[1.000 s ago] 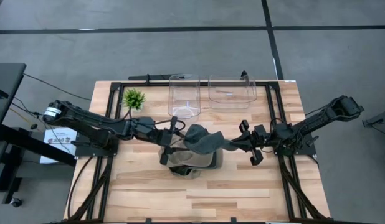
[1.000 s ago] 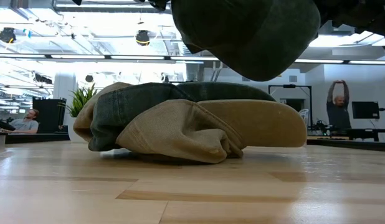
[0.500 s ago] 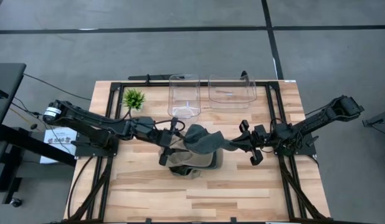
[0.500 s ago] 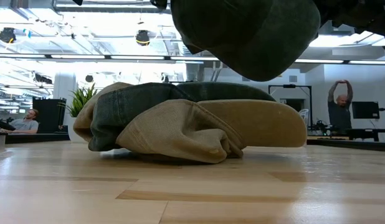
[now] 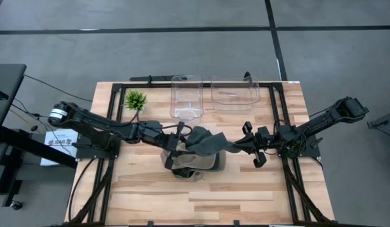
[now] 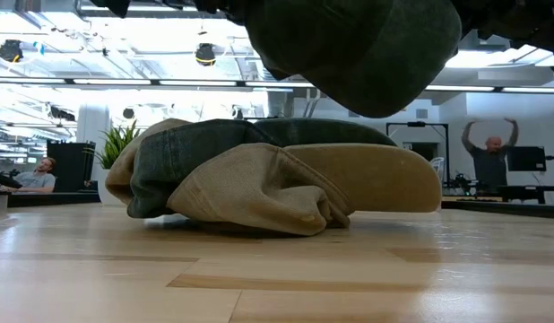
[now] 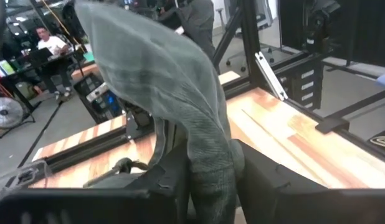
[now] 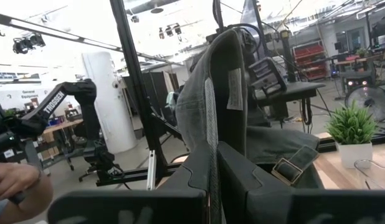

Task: Pick & Place hat
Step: Put the black cap into the left transparent bin

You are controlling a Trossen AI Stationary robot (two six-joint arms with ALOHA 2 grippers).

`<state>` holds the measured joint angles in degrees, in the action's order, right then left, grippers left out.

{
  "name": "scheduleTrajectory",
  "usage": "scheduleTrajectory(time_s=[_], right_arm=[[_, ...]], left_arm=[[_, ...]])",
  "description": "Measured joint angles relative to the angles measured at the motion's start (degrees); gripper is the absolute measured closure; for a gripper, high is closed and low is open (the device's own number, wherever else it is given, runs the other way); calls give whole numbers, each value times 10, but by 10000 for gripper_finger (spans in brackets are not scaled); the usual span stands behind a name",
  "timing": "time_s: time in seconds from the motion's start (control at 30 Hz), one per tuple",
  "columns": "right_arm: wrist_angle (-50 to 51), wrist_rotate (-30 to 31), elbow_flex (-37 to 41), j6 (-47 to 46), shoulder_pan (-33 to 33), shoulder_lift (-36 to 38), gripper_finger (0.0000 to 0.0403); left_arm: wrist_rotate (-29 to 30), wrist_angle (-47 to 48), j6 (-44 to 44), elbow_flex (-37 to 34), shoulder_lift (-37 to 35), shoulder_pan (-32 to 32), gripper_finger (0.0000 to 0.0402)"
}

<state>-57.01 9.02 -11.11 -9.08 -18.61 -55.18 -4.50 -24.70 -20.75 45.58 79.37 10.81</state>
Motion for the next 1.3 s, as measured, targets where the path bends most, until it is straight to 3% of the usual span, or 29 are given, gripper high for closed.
scheduleTrajectory(time_s=[0.53, 0.83, 1.3], right_arm=[[-1, -1, 0, -4, -2, 0, 395], [0, -2, 0, -4, -2, 0, 388], [2, 0, 0, -5, -2, -4, 315]], left_arm=[[2, -29, 0, 2, -10, -3, 377], [-14, -30, 0, 2, -10, -7, 367], [-52, -38, 0, 2, -10, -7, 369]])
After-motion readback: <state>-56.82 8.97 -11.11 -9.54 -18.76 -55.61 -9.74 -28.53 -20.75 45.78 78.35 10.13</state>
